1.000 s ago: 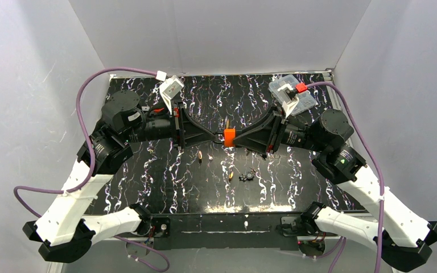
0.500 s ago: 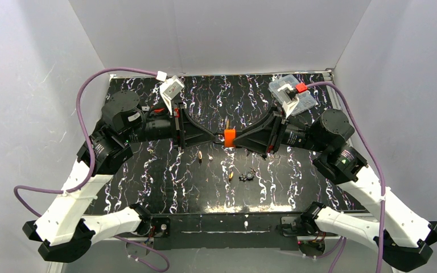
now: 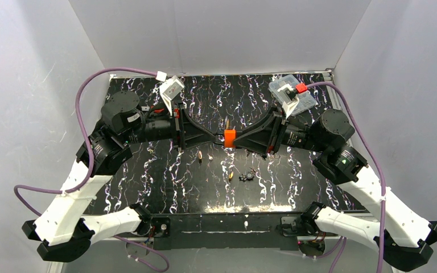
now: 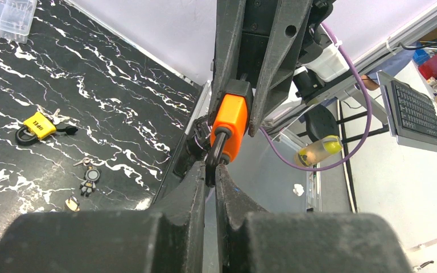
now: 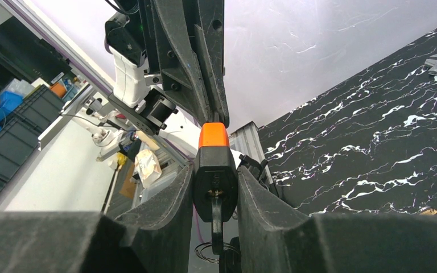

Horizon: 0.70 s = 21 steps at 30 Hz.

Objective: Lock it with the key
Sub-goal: Lock the lock.

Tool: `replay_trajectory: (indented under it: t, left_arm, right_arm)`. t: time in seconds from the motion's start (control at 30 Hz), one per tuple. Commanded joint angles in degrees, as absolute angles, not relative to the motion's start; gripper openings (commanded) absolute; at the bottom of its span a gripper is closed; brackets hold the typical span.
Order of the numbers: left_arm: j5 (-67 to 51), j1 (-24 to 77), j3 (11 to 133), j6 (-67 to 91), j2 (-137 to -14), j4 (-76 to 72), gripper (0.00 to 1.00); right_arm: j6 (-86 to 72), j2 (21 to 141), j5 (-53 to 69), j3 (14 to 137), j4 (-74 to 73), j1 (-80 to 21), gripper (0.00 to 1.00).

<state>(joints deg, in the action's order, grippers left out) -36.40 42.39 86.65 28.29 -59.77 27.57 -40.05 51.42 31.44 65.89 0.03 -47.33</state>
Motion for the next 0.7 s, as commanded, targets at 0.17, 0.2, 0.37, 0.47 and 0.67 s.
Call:
replay_trajectory:
  t: [0.17, 0.2, 0.37, 0.47, 0.67]
  left_arm:
    - [-38.63, 46.18, 87.69, 29.44, -64.02, 22.59, 0.00]
    - [-38.64, 46.21, 87.69, 29.44, -64.07, 22.59, 0.00]
    - [-38.53, 46.88, 87.95, 29.37, -64.50, 22.54, 0.00]
    - [-38.43, 47.27, 88.16, 29.29, -64.78, 22.59, 0.00]
    - [-38.16, 48.23, 88.49, 29.18, -65.37, 22.59, 0.00]
  right_arm:
    - [-38.86, 54.93, 31.90, 67.32, 3.69, -50.34, 0.01]
    - [-38.89, 55.00, 31.90, 67.31, 3.69, -50.35, 0.01]
    - [-38.82, 55.19, 31.86, 67.40, 3.70, -50.48, 0.01]
    - [-38.70, 55.32, 31.90, 67.50, 3.78, -50.66, 0.01]
    - [-38.61, 55.70, 32.01, 67.68, 3.80, -50.79, 0.01]
